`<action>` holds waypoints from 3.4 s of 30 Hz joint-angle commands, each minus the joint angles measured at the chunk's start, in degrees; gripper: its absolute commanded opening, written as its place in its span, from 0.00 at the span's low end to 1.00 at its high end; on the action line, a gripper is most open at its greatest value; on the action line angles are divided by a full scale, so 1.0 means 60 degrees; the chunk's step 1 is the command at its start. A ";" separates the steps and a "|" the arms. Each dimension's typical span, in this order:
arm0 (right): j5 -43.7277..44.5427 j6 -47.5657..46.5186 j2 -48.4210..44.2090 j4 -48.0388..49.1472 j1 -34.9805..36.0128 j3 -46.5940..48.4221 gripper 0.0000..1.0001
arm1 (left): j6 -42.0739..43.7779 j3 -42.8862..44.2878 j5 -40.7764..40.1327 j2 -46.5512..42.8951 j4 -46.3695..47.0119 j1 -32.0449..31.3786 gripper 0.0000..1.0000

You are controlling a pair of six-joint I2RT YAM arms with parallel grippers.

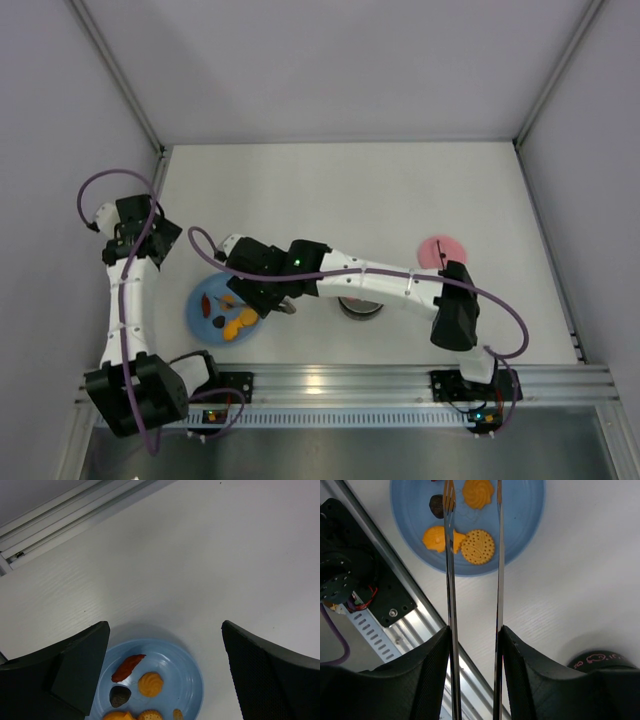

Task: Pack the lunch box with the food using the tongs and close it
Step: Pick up the fake food from the plate, then place the fake food in the packing box.

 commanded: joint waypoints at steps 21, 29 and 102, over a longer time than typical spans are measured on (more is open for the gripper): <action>-0.0263 -0.0471 0.2036 0.0261 -0.0068 0.2115 0.43 | 0.0045 -0.0210 0.0779 0.0256 0.0626 0.0334 0.99; 0.0190 -0.0515 0.1992 0.0041 -0.0068 0.2159 0.43 | 0.0089 -0.0239 0.0925 0.0315 0.0670 0.0320 0.99; 0.1772 0.0070 -0.1579 -0.0501 -0.0083 -0.0768 0.29 | 0.0821 -0.0430 0.1994 -0.0403 0.0963 0.0319 0.99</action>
